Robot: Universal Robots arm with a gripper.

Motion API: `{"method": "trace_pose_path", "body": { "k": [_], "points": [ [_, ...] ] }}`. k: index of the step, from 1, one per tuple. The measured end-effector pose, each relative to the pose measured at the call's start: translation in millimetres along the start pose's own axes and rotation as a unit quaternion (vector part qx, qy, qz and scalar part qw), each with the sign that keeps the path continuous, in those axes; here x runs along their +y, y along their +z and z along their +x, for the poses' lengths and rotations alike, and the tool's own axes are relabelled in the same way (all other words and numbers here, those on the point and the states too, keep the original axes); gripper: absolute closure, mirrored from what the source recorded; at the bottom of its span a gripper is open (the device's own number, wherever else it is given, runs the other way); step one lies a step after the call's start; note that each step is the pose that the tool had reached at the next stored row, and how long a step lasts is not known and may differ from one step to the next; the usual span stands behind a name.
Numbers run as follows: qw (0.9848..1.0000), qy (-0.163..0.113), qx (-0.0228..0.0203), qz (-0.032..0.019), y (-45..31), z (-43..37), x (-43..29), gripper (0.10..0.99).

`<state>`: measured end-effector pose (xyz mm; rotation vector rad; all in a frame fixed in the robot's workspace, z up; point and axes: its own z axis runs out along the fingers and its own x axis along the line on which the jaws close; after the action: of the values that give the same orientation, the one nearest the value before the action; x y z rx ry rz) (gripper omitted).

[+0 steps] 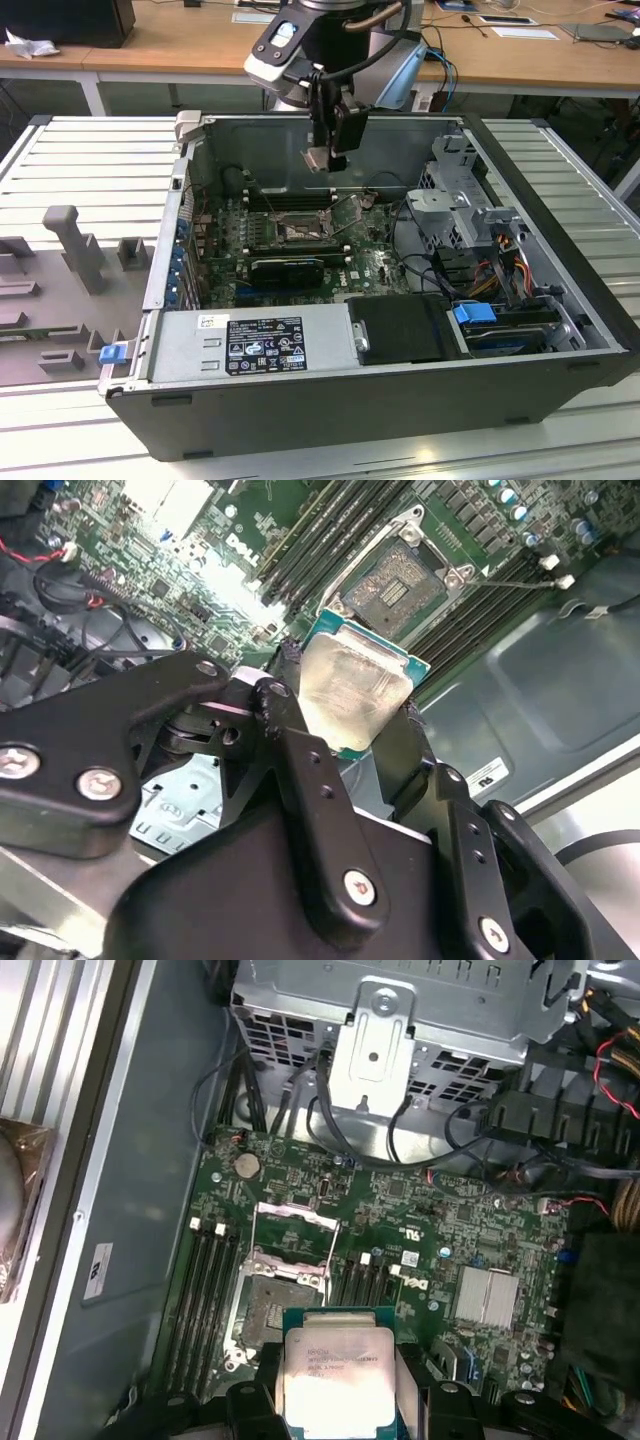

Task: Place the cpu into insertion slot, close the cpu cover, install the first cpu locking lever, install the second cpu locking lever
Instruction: 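Place the cpu into insertion slot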

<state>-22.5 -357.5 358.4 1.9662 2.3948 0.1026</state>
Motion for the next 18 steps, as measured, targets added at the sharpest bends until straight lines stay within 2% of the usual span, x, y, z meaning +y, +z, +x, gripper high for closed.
{"method": "trace_pose_path", "body": {
  "k": [8, 18],
  "points": [
    [0.9998, 0.022, -0.0017, -0.0002, 2.7, 0.0, -0.2, 0.557],
    [0.9994, 0.034, -0.0026, -0.0003, 4.9, 0.0, -0.4, 0.557]
  ]
}}
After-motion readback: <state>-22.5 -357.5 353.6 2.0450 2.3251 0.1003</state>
